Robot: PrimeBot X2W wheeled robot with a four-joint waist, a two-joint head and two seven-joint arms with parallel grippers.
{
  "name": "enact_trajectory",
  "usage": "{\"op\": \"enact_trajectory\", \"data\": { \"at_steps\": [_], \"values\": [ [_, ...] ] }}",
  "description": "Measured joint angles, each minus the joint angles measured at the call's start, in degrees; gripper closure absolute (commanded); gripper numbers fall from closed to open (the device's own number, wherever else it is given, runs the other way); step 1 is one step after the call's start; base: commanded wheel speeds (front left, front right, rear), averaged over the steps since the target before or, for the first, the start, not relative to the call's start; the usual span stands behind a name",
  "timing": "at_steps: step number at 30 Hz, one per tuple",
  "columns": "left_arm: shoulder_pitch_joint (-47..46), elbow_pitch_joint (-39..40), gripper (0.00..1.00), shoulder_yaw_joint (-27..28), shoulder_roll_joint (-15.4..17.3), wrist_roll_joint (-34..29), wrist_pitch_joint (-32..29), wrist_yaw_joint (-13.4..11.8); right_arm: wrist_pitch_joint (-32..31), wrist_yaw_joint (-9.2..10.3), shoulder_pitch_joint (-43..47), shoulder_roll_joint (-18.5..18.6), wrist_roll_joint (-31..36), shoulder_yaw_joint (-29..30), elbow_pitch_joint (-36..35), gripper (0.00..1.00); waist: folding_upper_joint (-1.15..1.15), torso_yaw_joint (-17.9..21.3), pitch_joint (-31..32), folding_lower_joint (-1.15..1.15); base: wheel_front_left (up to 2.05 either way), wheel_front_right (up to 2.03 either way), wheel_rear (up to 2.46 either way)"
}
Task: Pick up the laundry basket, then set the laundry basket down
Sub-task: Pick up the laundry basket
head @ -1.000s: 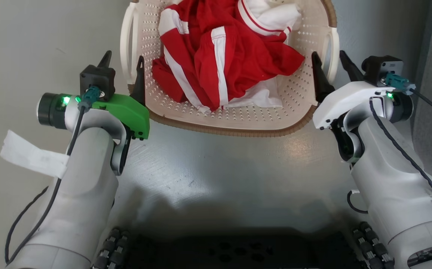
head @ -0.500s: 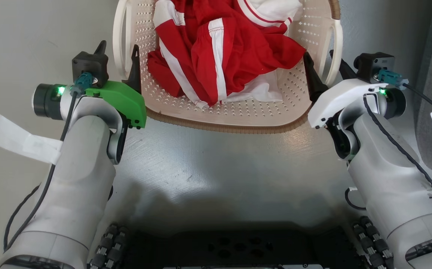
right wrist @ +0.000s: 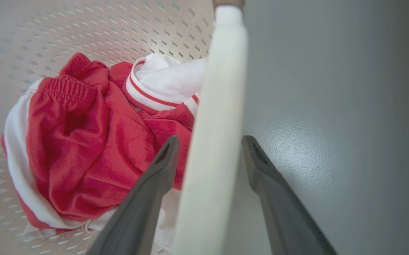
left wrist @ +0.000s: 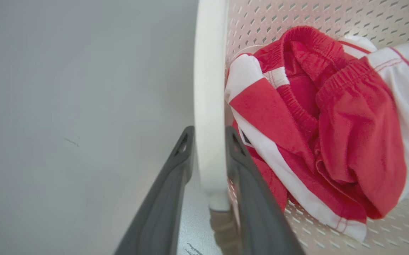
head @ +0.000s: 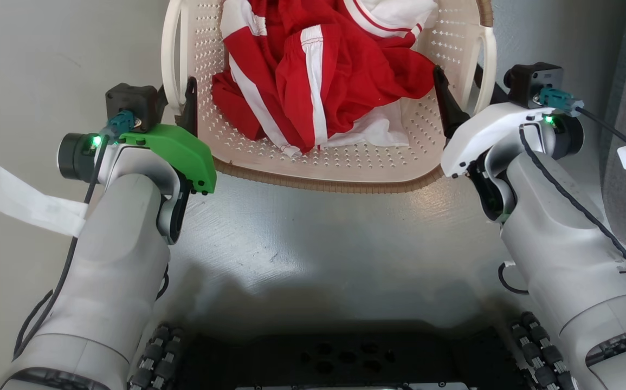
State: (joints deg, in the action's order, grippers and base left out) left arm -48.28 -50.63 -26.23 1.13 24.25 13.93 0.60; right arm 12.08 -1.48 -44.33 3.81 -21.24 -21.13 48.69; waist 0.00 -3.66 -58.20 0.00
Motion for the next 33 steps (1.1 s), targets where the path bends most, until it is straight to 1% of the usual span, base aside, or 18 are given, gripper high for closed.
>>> {"op": "enact_trajectory", "data": {
  "at_steps": [1,2,3,4,6,7,8,9,13,27,33],
  "values": [
    [-0.12,-0.16,0.65,-0.19,0.00,0.38,0.00,0.24,0.00,-0.01,-0.03,0.00,0.00,-0.21,0.24,0.53,0.00,0.01,0.01,0.00,0.00,0.00,0.00],
    [-0.26,-0.30,0.71,-0.42,0.00,0.67,0.00,0.41,0.00,-0.01,-0.06,0.00,0.00,-0.41,0.48,0.58,0.00,0.02,0.02,0.00,0.00,0.00,0.00],
    [-0.46,-0.43,0.77,-0.73,0.00,0.82,0.00,0.41,0.01,-0.01,-0.11,0.00,0.00,-0.57,0.71,0.62,0.00,0.03,0.03,0.00,0.00,0.00,0.00],
    [-0.65,-0.47,0.80,-1.09,0.00,0.88,0.00,0.42,0.07,-0.02,-0.20,-0.01,-0.01,-0.78,0.85,0.64,0.00,0.04,0.04,0.00,0.00,0.00,0.00],
    [-1.05,-0.59,0.98,-1.70,-0.04,1.00,0.02,0.43,0.10,0.07,-0.54,-0.31,-0.10,-1.16,1.14,0.75,0.00,0.05,0.08,0.00,0.00,0.00,0.00],
    [-1.17,-0.67,1.00,-1.87,-0.09,1.20,0.05,0.43,0.26,0.08,-0.86,-0.25,-0.19,-1.21,1.44,0.79,0.00,0.04,0.09,0.00,0.00,0.00,0.00],
    [-1.24,-0.78,1.00,-2.05,-0.13,1.31,0.22,0.43,0.33,0.08,-1.12,-0.20,-0.37,-1.26,1.67,0.94,0.00,0.04,0.11,0.00,0.00,0.00,0.00],
    [-1.38,-0.82,1.00,-2.24,-0.20,1.31,0.26,0.43,0.34,0.08,-1.22,-0.18,-0.49,-1.32,1.88,1.00,0.00,0.03,0.14,0.00,0.00,0.00,0.00],
    [-1.68,-1.48,1.00,-3.32,-0.41,2.04,0.26,0.42,0.55,0.65,-1.82,-0.21,-1.03,-1.38,2.75,1.00,0.00,0.00,0.34,0.00,0.00,0.00,0.00],
    [-1.53,-4.72,1.00,-5.30,-1.18,3.16,0.30,0.11,1.01,0.46,-2.13,-0.32,-2.61,-2.52,6.97,1.00,0.00,-0.15,3.89,0.00,0.00,0.00,0.00],
    [-0.57,-6.22,1.00,-5.79,-1.63,4.14,0.31,-0.19,1.09,0.01,-2.07,-0.70,-3.05,-2.97,9.40,1.00,0.00,-0.07,6.97,0.00,0.00,0.00,0.00]
  ]
}}
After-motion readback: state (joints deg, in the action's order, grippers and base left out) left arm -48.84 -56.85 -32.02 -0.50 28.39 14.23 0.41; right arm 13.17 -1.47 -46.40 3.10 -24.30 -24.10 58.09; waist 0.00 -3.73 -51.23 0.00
